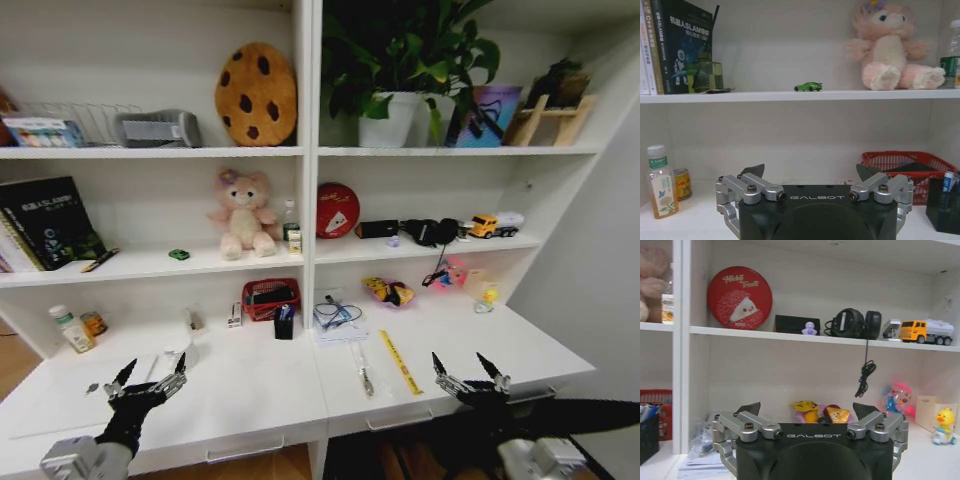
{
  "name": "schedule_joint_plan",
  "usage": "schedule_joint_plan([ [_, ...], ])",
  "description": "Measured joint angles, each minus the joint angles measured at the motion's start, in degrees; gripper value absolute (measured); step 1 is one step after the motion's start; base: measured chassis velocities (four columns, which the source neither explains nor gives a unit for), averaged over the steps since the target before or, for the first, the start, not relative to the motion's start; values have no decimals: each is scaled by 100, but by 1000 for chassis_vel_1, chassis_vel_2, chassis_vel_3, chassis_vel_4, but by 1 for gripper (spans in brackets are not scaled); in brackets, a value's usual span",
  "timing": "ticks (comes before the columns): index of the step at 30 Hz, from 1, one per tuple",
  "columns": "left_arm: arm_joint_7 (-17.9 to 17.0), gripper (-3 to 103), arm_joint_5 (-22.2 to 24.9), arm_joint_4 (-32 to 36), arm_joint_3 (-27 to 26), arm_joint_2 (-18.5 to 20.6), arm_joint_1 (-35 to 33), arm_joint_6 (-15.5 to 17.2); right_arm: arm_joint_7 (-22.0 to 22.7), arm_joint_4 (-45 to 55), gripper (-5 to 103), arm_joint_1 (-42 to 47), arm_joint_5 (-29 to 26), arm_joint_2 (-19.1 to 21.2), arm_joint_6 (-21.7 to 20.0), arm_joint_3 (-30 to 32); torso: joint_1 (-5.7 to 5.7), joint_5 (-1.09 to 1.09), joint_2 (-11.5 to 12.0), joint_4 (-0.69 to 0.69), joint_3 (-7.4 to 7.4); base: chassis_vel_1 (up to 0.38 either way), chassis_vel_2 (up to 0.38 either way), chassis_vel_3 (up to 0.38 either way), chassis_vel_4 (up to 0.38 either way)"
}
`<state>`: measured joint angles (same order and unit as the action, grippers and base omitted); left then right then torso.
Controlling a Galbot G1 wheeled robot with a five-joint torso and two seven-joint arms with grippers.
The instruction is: Organize the objects on the table.
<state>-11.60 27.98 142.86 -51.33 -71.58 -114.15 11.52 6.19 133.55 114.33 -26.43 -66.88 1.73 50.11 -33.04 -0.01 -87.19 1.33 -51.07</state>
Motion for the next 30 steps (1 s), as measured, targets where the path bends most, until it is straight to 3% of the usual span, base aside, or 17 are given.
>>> schedule_joint_plan([
  [19,-1,100,0,1,-1,0,0,0,-2,0,100,0,-1,0,0,0,2,2,-1,-1,1,343,344,-355,-344],
  [24,-1,100,0,0,-1,1,0,0,-2,0,100,1,-1,-1,0,0,2,-1,-1,2,1,236,137,-184,-192],
  [30,-1,100,0,0,0,0,0,0,-2,0,100,-2,0,1,0,0,-2,3,1,-4,-1,28,6,36,-36],
])
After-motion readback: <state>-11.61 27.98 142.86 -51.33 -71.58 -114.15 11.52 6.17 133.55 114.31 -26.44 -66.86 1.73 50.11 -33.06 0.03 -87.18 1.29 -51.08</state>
